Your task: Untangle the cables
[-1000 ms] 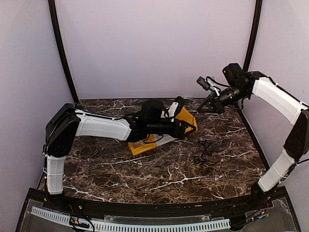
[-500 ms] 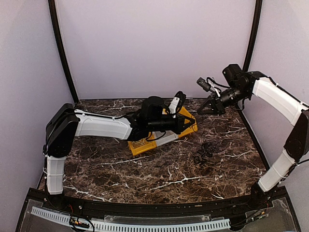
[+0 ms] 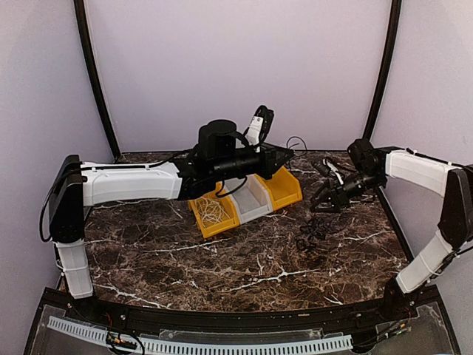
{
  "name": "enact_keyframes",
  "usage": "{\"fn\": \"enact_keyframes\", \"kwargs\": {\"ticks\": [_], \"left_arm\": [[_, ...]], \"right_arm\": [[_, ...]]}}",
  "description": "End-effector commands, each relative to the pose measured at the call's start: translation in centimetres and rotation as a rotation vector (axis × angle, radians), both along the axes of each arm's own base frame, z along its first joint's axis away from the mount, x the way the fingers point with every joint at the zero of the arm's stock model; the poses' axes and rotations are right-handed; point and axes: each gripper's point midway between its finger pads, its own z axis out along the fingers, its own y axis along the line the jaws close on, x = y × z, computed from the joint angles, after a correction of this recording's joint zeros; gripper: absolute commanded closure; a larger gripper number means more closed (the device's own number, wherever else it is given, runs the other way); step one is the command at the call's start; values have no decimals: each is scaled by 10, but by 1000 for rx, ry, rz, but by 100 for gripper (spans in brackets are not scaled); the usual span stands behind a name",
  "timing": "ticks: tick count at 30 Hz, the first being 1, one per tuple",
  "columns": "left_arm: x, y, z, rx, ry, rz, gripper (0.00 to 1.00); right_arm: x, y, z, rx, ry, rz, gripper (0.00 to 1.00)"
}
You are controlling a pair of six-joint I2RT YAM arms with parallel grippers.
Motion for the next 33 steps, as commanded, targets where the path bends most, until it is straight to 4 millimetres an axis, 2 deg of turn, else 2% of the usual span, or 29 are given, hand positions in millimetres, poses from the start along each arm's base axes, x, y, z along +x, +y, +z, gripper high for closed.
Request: {"fn": "enact_keyframes", "kwargs": {"ticks": [1, 7, 8, 9, 10, 11, 12, 13, 14, 15, 16, 17, 18, 21, 23, 27, 31, 33], "left_arm": [[-5, 19, 74, -99, -84, 42, 100], [-12, 30, 126, -165, -121, 43, 100], [-14, 35, 143, -183, -149, 50, 100], [-15, 37, 149, -181, -157, 54, 100], [-17, 43, 168, -201, -190, 66, 100], [-17, 46, 173, -196, -197, 75, 100], [-21, 52, 192, -215, -232, 82, 100], [-20, 55, 196, -207, -238, 94, 100], [-23, 61, 215, -223, -274, 104, 100], [-21, 64, 217, -209, -276, 122, 100], [-23, 70, 234, -221, -311, 137, 100], [-21, 74, 236, -199, -324, 164, 100], [-22, 80, 250, -212, -342, 181, 100], [-16, 93, 267, -198, -367, 251, 100], [-16, 104, 287, -213, -391, 289, 100], [-5, 114, 290, -181, -396, 349, 100], [17, 120, 269, -144, -311, 388, 100], [29, 119, 250, -122, -245, 380, 100]], "right_arm": [[1, 2, -36, 0, -27, 36, 39], [15, -1, -80, -95, 12, -27, 40], [18, -2, -87, -116, 23, -41, 40], [20, -4, -95, -133, 34, -54, 42], [19, -5, -103, -145, 51, -57, 43], [19, -5, -107, -153, 60, -58, 46], [20, -7, -115, -168, 84, -67, 51], [21, -8, -121, -182, 104, -79, 56], [23, -9, -126, -195, 121, -89, 63], [24, -10, -131, -207, 137, -95, 69], [25, -11, -134, -217, 148, -103, 76], [26, -12, -138, -232, 155, -111, 78], [26, -13, -141, -241, 163, -115, 78], [26, -18, -153, -279, 182, -132, 76], [27, -22, -159, -307, 187, -143, 75], [27, -22, -155, -301, 187, -146, 72], [30, -22, -144, -296, 155, -157, 63], [30, -22, -138, -296, 142, -160, 59]]}}
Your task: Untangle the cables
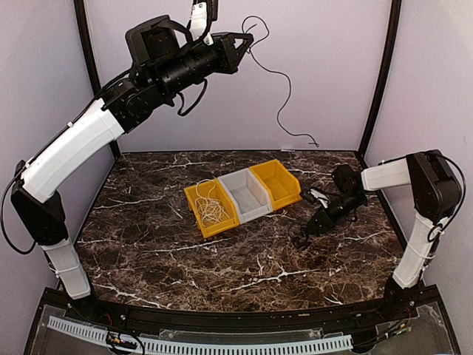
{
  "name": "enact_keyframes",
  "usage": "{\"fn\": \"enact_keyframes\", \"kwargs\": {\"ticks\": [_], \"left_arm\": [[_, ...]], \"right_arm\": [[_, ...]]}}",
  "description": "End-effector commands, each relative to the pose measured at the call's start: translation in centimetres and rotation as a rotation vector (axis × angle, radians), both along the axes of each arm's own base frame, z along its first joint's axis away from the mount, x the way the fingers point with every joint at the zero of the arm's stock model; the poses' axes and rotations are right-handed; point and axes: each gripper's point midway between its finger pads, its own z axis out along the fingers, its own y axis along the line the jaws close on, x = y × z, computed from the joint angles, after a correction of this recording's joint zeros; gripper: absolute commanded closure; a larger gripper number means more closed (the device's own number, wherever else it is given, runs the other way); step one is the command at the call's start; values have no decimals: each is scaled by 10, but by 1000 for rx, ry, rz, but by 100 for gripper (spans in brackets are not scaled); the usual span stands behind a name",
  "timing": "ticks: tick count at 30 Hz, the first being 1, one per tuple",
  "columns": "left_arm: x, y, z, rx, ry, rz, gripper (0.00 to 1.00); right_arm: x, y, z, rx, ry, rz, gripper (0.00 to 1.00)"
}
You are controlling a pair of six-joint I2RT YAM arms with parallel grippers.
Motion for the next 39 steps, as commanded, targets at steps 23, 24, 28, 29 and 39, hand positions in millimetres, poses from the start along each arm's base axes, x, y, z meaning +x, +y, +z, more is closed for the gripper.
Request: {"fn": "enact_keyframes", "kwargs": {"ticks": [23, 24, 28, 29, 39], "left_arm": [[86, 21, -239, 188, 504, 102, 100], [88, 21, -249, 201, 517, 107, 100], [95, 23, -280, 235, 564, 125, 100], [98, 22, -290, 248, 578, 130, 100], [110, 16, -371, 348, 729, 173, 100]], "right_arm": [[7, -10, 31, -34, -120, -11, 49], [7, -10, 31, -34, -120, -11, 49], [7, -11, 32, -33, -121, -13, 48], [6, -10, 32, -32, -121, -12, 49], [5, -11, 31, -33, -115, -13, 48]]}}
